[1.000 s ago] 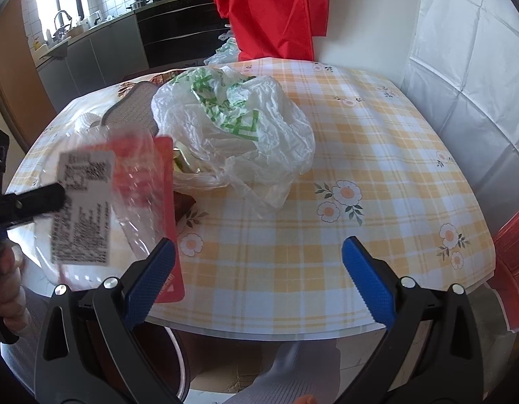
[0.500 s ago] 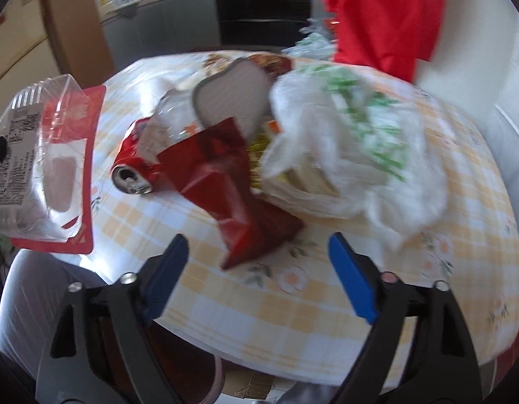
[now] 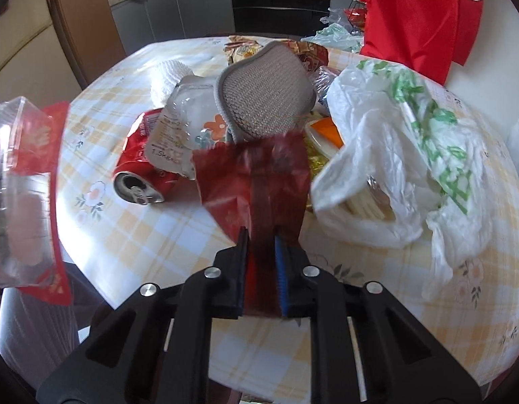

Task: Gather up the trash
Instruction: 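Lift the tray with the left tool while the right tool grasps the red snack bag, then lower both tools over the bin and open them to drop the items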

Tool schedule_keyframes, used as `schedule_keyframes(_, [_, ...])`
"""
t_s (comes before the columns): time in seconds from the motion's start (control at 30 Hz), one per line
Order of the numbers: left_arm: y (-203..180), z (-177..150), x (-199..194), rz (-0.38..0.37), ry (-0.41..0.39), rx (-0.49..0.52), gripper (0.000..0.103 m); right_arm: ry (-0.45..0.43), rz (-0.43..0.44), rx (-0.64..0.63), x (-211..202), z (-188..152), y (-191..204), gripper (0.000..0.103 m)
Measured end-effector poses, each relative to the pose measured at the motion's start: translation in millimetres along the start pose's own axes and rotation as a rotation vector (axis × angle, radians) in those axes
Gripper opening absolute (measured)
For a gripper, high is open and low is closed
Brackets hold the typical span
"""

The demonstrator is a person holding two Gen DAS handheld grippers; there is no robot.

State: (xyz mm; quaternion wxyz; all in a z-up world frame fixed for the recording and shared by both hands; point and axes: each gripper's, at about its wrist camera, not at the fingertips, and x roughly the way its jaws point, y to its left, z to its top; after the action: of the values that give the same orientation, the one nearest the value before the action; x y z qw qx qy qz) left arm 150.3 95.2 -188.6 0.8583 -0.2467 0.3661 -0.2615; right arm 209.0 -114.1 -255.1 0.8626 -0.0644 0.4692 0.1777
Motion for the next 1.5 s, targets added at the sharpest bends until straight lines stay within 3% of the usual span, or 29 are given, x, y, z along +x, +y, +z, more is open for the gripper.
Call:
schedule_keyframes(0.27, [-22.1, -14.1, -6.3, 0.003, 0.017, 0.055, 0.051, -0.122, 0.062, 0.104, -60.4, -25.9, 5.2, 0.017])
schedule_keyframes(0.63, [-54.9, -80.1, -2.1, 0.054, 0.124, 0.145, 0.052, -0.297, 0.109, 0.161, -151.5, -64.7, 24.8, 0.017])
schedule_keyframes(0.83, [-66.1, -105.5, 10.8, 0.106, 0.172, 0.192, 0.065, -0.346, 0.111, 0.175, -188.1, -89.5, 33.7, 0.017])
schedule_keyframes(0.9, [-68.5, -103.4, 1.2, 0.133, 0.139, 0.200, 0.077, -0.357, 0.114, 0.171, -196.8, -96.2, 37.8, 0.017])
schedule_keyframes(1.07, [-69.7, -83.6, -36.6, 0.196, -0.006, 0.151, 0.095, -0.343, 0.125, 0.151, -202.8, -109.1, 49.9, 0.017])
schedule_keyframes(1.3, [-65.3, -73.8, -72.9, 0.404, -0.173, 0.172, 0.097, -0.267, 0.178, 0.113, -181.2, -111.3, 72.1, 0.017])
schedule_keyframes(1.4, [-58.4, -74.4, -80.8, 0.437, -0.199, 0.165, 0.097, -0.230, 0.205, 0.086, -170.1, -112.1, 85.9, 0.018])
schedule_keyframes(1.5, [-50.8, -77.0, -83.7, 0.450, -0.204, 0.131, 0.097, -0.198, 0.231, 0.058, -161.3, -112.7, 98.1, 0.025])
